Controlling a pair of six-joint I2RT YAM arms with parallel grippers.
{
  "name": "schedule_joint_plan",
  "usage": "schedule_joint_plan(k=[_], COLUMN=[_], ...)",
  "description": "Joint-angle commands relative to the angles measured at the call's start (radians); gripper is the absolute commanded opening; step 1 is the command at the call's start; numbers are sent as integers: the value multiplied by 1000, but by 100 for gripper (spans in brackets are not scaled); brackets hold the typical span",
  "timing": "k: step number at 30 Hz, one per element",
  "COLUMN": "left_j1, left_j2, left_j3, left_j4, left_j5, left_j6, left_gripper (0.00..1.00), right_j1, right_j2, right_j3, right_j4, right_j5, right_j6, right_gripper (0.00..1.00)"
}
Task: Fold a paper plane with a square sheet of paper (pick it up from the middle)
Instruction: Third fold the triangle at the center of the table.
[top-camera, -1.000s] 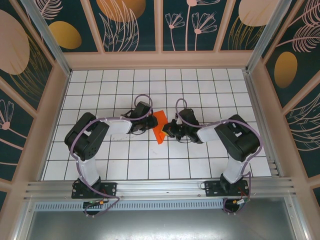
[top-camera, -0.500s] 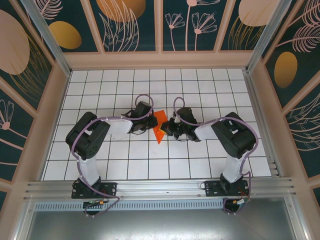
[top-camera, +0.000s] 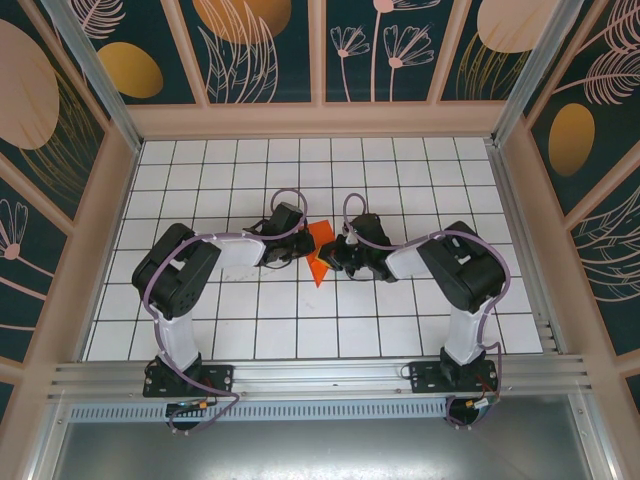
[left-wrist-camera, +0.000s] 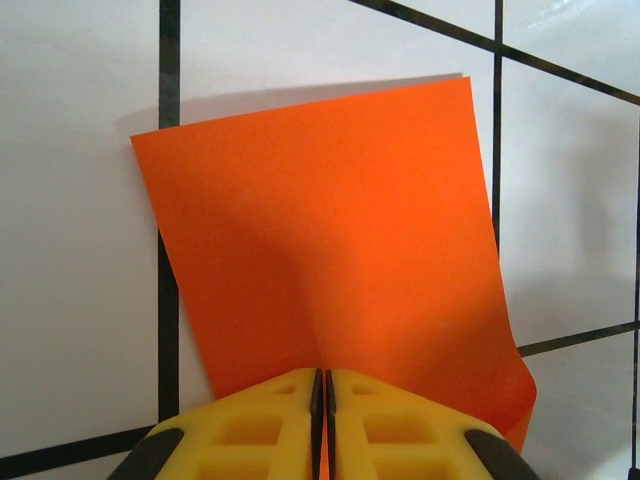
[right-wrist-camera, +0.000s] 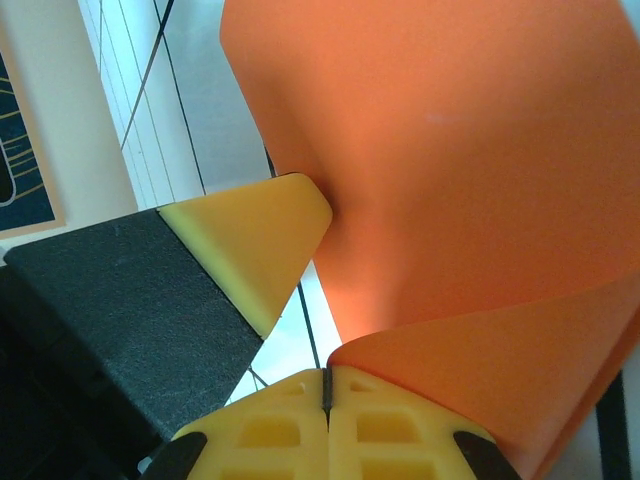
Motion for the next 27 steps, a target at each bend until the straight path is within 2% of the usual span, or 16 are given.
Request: schedule_joint_plan(k=[1,27], left_j1=[-5,-5], left_j2=[28,23], left_j3=[7,7], left_j4=[-36,-42], left_j5=[11,2], left_j6=[16,19], left_gripper=[14,11], right_j1=[8,7], right_j2=[27,79], right_j3=[25,41], right_j4=[19,70], right_j5=[-12,-26], right_j6=[-30,-34], right_gripper=[3,3])
